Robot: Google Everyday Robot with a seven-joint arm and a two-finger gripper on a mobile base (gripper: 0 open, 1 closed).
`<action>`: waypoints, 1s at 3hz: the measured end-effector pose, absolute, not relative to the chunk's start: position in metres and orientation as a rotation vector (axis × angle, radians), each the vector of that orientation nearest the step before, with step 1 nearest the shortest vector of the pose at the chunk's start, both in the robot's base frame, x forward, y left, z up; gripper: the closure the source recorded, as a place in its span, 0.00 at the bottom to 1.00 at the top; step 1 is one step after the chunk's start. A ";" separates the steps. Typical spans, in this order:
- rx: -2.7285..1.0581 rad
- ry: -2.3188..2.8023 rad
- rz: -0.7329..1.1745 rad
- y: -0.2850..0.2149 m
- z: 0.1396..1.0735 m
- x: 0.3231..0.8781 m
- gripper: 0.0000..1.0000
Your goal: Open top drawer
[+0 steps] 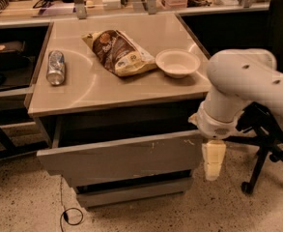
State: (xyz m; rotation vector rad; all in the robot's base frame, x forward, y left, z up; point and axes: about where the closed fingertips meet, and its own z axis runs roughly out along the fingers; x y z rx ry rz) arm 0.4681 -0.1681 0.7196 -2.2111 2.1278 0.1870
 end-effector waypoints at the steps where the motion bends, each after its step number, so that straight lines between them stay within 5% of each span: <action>1: -2.188 2.163 0.170 -0.191 0.756 0.447 0.00; 3: -2.145 2.178 0.137 -0.196 0.783 0.439 0.00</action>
Offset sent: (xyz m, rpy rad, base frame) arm -0.0510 -0.0585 0.0885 -0.0406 -0.0074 -0.0742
